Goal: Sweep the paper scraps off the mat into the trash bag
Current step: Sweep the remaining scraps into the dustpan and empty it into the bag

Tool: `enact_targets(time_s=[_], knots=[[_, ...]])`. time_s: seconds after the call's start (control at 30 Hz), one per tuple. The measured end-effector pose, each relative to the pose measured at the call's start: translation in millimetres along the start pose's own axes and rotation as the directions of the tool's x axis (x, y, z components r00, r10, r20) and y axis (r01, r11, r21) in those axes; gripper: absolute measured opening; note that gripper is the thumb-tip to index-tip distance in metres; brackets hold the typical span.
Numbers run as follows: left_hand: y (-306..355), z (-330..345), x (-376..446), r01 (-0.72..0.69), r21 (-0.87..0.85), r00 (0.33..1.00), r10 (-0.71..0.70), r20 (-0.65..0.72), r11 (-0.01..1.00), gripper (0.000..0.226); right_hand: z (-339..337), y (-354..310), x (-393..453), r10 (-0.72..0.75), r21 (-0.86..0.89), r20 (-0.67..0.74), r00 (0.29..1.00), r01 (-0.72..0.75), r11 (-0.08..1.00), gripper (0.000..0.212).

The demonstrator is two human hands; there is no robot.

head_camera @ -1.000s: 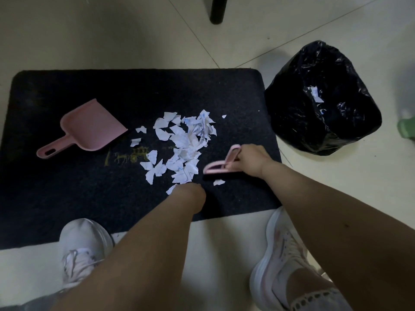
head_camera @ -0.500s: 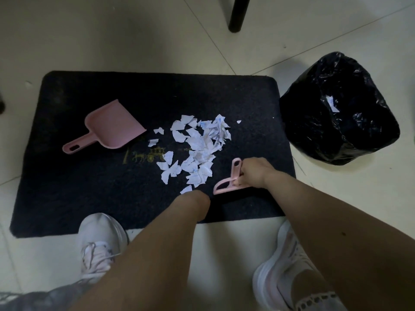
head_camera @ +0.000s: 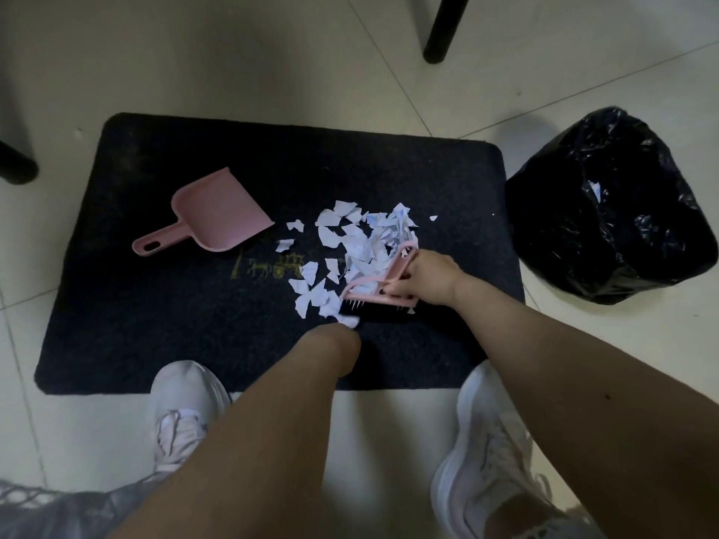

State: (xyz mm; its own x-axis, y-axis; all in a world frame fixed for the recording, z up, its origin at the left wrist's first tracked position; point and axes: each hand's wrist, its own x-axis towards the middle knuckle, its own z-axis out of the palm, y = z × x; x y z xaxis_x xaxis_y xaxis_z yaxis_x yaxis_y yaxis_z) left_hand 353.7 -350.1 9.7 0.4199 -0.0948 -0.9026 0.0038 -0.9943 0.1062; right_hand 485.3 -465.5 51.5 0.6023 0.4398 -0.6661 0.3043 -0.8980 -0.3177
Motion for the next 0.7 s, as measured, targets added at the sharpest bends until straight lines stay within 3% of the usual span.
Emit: enact_targets(time_s=[0.07,0.13,0.3,0.43,0.53,0.7], knots=[[-3,1,-2,-0.001,-0.046,0.999,0.0,-0.038,0.999,0.043,13,-1,3,0.01,-0.023,0.085,0.996,-0.008,1.0,0.029],[-9,3,-6,0.01,-0.074,0.999,-0.014,-0.049,0.997,0.039,29,-3,10,0.028,-0.041,0.079,0.996,-0.024,0.999,0.029],[-26,3,-7,0.061,-0.1,0.997,-0.057,0.042,0.993,0.05,33,-9,19,0.149,0.018,-0.161,0.976,-0.149,0.989,0.033],[-34,-4,-18,0.093,-0.134,0.996,-0.094,-0.001,0.987,0.055,8,-7,15,0.176,0.173,-0.237,0.955,-0.137,0.975,0.034],[-42,-6,-23,0.12,-0.123,0.991,-0.126,-0.044,0.985,0.041,-3,-8,11,0.169,0.288,-0.216,0.962,-0.103,0.952,0.032],[-49,-7,-33,0.222,-0.054,0.974,-0.219,0.057,0.974,0.039,11,-24,1,0.092,0.424,-0.079,0.993,-0.05,0.904,0.015]])
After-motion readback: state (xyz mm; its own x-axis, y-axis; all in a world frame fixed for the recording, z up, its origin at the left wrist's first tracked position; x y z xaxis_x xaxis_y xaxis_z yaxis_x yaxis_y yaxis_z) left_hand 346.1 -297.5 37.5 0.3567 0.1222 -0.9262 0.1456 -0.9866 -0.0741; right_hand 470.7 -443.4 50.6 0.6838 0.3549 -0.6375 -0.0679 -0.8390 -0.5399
